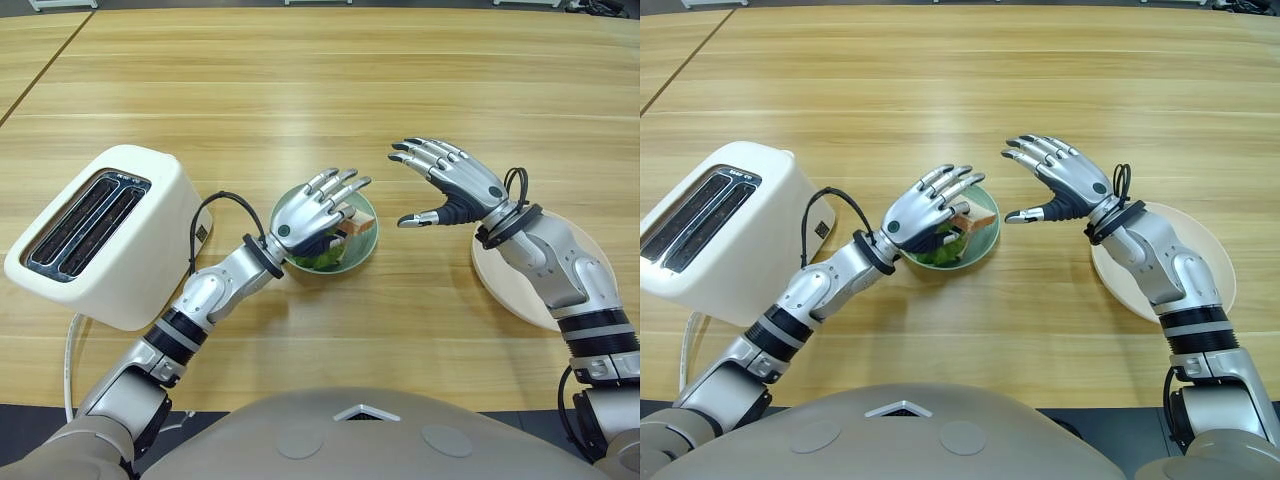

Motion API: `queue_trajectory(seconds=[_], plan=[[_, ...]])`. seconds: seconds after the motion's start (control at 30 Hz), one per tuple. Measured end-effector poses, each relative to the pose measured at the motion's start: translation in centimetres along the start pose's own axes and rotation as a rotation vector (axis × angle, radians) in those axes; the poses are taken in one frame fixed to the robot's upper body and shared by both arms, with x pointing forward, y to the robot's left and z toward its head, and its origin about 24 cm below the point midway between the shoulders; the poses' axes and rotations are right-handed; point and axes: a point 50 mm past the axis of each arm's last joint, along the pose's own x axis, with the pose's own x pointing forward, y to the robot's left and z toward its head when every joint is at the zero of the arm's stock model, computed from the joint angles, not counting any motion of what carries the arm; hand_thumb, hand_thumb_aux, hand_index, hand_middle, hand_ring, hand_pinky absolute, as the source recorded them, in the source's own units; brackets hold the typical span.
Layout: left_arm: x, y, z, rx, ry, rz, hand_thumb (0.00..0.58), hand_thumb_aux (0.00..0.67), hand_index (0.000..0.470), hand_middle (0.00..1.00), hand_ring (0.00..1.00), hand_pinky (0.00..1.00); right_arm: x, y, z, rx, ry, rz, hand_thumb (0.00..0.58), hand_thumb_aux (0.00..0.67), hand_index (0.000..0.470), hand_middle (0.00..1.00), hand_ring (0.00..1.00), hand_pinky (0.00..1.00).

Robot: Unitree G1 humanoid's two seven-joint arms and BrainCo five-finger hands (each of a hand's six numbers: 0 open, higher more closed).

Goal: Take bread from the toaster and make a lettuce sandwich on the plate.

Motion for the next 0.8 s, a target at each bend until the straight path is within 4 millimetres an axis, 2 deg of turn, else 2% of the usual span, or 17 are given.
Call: queue_trajectory(seconds=[0.23,0.27,0.3,0.33,0.37,0.4,0.5,0.6,0.8], plan=[[-0.6,-0.9,0.1,-0.048,0.049,-0.049,0.580,0.659,0.463,0.00,0.00,0.00,0.0,0.1,0.1,0.001,-0.006,0.003,0.000,0.000,0.000,0.00,0.00,0.00],[-0.7,-0.9,0.1,-0.058,0.063,-0.054,0.557,0.536,0.376,0.00,0.00,0.00,0.1,0.1,0.1,0.001,-0.006,0.003,0.000,0.000,0.000,0.00,0.00,0.00],[-1.0,-0.9,0.1,-0.075,0.081,-0.061,0.478,0.389,0.273,0.00,0.00,0.00,0.1,0.1,0.1,0.001,-0.007,0.004,0.000,0.000,0.000,0.00,0.00,0.00],[-1.2,-0.9,-0.1,-0.091,0.104,-0.066,0.452,0.355,0.249,0.00,0.00,0.00,0.1,0.1,0.1,0.001,-0.007,0.004,0.000,0.000,0.000,0.00,0.00,0.00],[-1.3,-0.9,-0.2,-0.098,0.115,-0.070,0.379,0.276,0.194,0.00,0.00,0.00,0.1,0.1,0.2,0.001,-0.007,0.004,0.000,0.000,0.000,0.00,0.00,0.00],[-1.4,-0.9,-0.2,-0.118,0.128,-0.078,0.194,0.123,0.087,0.00,0.00,0.00,0.1,0.1,0.2,0.001,-0.007,0.006,0.000,0.000,0.000,0.00,0.00,0.00],[-2.0,-1.1,-0.6,-0.146,0.170,-0.115,0.000,0.000,0.000,0.00,0.00,0.00,0.1,0.1,0.2,0.001,-0.008,0.008,0.000,0.000,0.000,0.00,0.00,0.00],[-2.9,-1.7,-1.3,-0.216,0.252,-0.166,0.000,0.000,0.000,0.00,0.00,0.00,0.1,0.1,0.2,0.001,-0.010,0.012,0.000,0.000,0.000,0.00,0.00,0.00],[-3.3,-2.2,-1.7,-0.263,0.298,-0.205,0.000,0.000,0.000,0.00,0.00,0.00,0.1,0.2,0.3,0.002,-0.019,0.018,0.000,0.000,0.000,0.00,0.00,0.00]])
